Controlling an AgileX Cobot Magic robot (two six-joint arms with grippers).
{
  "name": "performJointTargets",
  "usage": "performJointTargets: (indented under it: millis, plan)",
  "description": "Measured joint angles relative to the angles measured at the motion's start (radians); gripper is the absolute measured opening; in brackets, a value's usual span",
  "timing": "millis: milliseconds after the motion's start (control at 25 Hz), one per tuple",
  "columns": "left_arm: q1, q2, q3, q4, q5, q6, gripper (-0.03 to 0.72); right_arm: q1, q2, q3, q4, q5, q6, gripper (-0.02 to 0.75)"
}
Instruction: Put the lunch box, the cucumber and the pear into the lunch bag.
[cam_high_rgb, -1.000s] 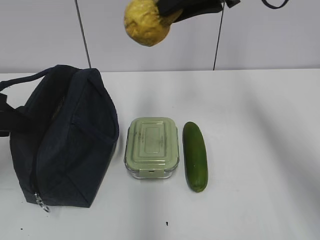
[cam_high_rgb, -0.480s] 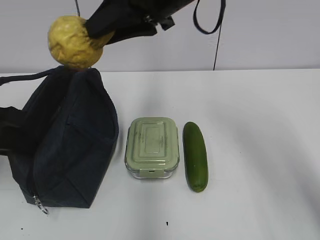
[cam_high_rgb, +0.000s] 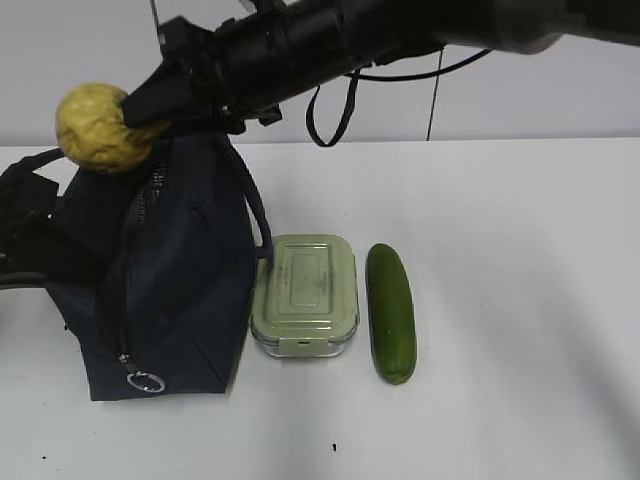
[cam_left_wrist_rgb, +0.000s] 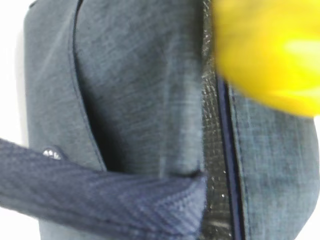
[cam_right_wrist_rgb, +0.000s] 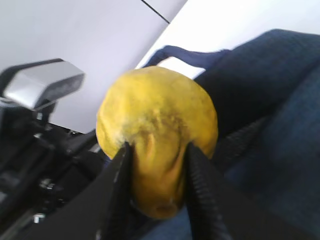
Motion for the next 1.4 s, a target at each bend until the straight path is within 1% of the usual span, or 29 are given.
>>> performJointTargets:
  millis: [40,240,360,480,600,640,800,840,960,1120,1280,1400]
  plan:
    - [0.000,0.000,0.000,0.001,0.000,0.000,-0.013,0.000,0.004,0.000,-0.015,-0.006,0.000,0.262]
    - [0.000,0.000,0.000,0.001,0.000,0.000,-0.015,0.000,0.013,0.000,-0.214,-0.062,0.033,0.263]
    - [0.000,0.000,0.000,0.001,-0.001,0.001,-0.015,0.000,0.013,0.000,-0.303,-0.087,0.062,0.263]
    - [0.000,0.000,0.000,0.001,-0.002,0.003,-0.015,0.000,0.013,0.000,-0.320,-0.101,0.068,0.271]
    - [0.000,0.000,0.000,0.001,-0.002,0.003,-0.015,0.000,0.013,0.000,-0.322,-0.132,0.070,0.312]
    - [0.000,0.000,0.000,0.001,-0.002,0.003,-0.015,0.000,0.013,0.000,-0.320,-0.141,0.071,0.335]
    - [0.000,0.000,0.000,0.001,-0.002,0.004,-0.015,0.000,0.013,0.000,-0.307,-0.181,0.071,0.496]
    - [0.000,0.000,0.000,0.001,-0.002,0.004,-0.015,0.000,0.013,0.000,-0.302,-0.188,0.071,0.524]
    - [0.000,0.000,0.000,0.002,-0.002,0.004,-0.016,-0.002,0.013,-0.002,-0.278,-0.190,0.071,0.556]
    - [0.000,0.000,0.000,0.008,-0.002,0.005,-0.015,-0.017,-0.008,-0.002,-0.291,-0.183,0.072,0.564]
    - [0.000,0.000,0.000,0.019,-0.002,0.005,-0.015,-0.048,-0.079,-0.002,-0.420,-0.152,0.153,0.564]
    - [0.000,0.000,0.000,0.027,-0.001,0.006,-0.015,-0.081,-0.130,-0.002,-0.586,-0.081,0.289,0.564]
